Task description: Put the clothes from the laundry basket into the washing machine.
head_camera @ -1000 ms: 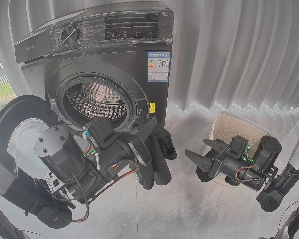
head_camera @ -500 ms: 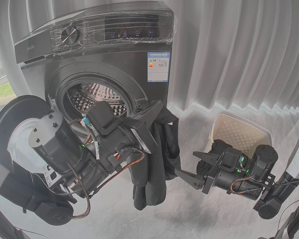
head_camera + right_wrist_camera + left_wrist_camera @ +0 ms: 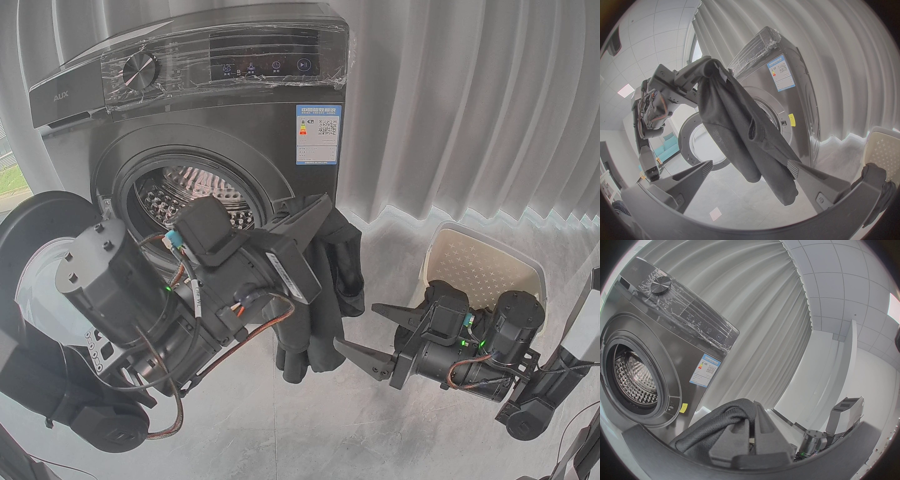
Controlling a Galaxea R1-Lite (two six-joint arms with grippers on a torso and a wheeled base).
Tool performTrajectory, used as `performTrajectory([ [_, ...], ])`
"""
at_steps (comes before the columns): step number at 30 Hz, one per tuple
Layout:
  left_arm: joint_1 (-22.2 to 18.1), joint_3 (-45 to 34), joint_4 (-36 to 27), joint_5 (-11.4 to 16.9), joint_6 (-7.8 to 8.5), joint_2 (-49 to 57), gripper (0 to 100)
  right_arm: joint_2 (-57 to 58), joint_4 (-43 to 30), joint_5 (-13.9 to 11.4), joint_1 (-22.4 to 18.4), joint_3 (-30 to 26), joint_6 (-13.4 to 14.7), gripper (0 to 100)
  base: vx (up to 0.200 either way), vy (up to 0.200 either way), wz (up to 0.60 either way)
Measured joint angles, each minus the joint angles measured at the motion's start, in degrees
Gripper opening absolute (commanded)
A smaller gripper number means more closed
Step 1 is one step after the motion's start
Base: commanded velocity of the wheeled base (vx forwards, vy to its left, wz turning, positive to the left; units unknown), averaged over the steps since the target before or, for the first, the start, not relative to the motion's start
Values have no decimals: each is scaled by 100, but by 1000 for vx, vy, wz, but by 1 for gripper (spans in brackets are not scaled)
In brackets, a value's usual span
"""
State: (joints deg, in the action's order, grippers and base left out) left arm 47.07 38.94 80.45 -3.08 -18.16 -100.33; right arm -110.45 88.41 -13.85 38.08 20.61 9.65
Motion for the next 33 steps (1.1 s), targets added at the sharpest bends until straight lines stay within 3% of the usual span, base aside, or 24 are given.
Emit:
performTrajectory([
  [17,56,127,32,126,0,61,0,-532,0,15,-182,678,6,100,0,0,0],
  [33,127,284,-4,128,-9,221,0,-1095,9,15,-22,929,6,100,0,0,0],
])
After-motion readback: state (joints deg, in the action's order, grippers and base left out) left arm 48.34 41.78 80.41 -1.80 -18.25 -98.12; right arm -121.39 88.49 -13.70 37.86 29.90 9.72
